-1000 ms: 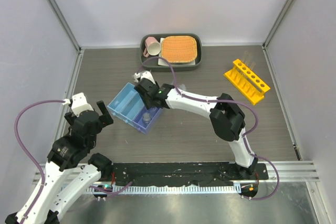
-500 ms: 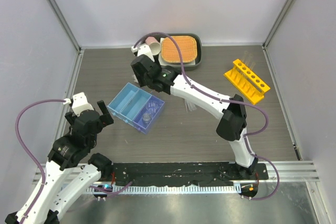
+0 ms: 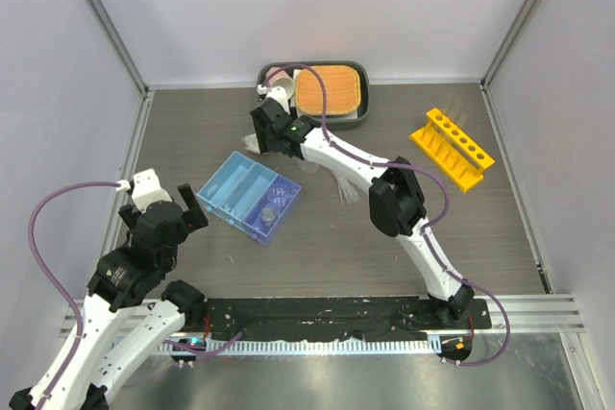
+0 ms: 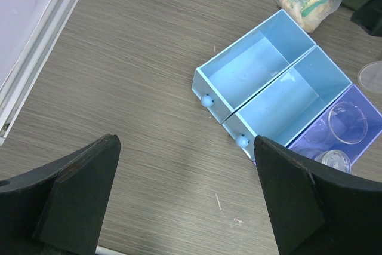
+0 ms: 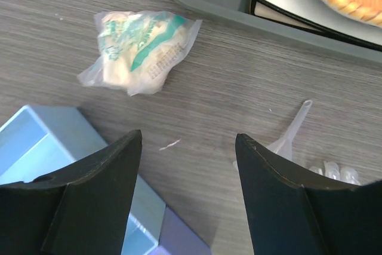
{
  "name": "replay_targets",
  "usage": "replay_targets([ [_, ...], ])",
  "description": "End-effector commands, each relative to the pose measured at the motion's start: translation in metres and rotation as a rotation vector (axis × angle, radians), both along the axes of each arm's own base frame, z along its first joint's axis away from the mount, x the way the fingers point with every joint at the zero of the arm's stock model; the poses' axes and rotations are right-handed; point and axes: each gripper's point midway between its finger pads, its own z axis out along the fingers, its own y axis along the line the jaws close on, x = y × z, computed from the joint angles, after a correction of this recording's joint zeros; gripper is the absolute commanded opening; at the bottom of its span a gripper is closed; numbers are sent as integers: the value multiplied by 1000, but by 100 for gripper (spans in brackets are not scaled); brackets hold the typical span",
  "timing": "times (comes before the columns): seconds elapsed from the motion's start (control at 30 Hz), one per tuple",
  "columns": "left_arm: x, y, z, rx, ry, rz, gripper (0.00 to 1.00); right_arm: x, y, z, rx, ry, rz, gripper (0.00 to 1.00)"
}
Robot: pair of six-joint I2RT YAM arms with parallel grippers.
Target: Organize the chemistry lab equipment
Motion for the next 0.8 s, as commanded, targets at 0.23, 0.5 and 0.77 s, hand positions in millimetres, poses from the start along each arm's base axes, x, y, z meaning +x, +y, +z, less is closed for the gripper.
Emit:
replay_targets([
  [0.23,6,-5,13,-17,-43,-17,100,47,22,-4,270,-7,-36,71],
  [0.5,7,-6,12,-13,-35,-21,100,60,38,-30,345,27,-24,71],
  [0.77,7,-5,12,-12,-35,-19,100,68,45,-46,373,19,-32,71],
])
